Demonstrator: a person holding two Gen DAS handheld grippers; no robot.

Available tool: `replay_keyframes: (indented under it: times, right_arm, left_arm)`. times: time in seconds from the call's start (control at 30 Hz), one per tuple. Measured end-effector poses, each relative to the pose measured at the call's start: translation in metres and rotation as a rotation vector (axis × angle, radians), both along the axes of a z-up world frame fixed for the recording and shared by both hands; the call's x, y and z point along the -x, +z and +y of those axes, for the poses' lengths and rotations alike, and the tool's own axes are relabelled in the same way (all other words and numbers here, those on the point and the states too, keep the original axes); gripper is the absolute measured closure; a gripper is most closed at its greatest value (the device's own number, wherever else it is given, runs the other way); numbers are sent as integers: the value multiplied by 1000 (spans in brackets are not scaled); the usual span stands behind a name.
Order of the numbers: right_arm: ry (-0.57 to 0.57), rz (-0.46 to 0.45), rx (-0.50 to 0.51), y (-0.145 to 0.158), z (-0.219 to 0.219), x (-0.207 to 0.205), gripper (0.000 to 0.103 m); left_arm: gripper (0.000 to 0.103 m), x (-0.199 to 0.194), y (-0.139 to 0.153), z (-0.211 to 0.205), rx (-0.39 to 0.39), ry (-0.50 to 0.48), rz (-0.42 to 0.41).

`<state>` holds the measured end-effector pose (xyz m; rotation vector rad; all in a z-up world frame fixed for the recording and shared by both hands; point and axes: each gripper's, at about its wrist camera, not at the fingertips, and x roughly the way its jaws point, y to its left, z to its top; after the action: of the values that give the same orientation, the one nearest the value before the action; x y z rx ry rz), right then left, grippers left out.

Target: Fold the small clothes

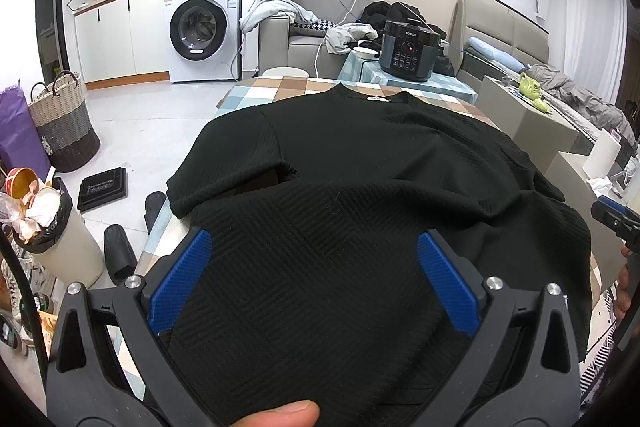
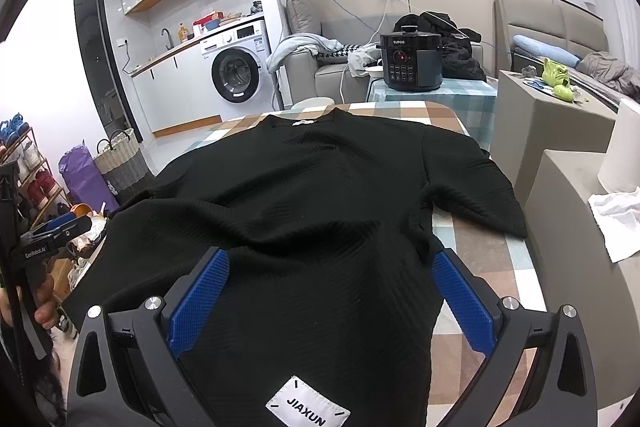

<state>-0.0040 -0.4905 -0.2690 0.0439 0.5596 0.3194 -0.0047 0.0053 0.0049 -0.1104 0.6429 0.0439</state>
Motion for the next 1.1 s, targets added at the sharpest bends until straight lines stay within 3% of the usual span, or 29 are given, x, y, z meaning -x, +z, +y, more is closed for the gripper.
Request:
replay_keyframes:
  times: [0.47, 1.1]
  right_arm:
    - [-18, 4, 18, -3, 2, -1, 0]
    - [-104, 69, -52, -1, -20, -35, 0]
  left_arm:
    - [1, -6, -5, 0, -17, 18, 21]
    - [1, -32, -19, 7, 6, 40, 86]
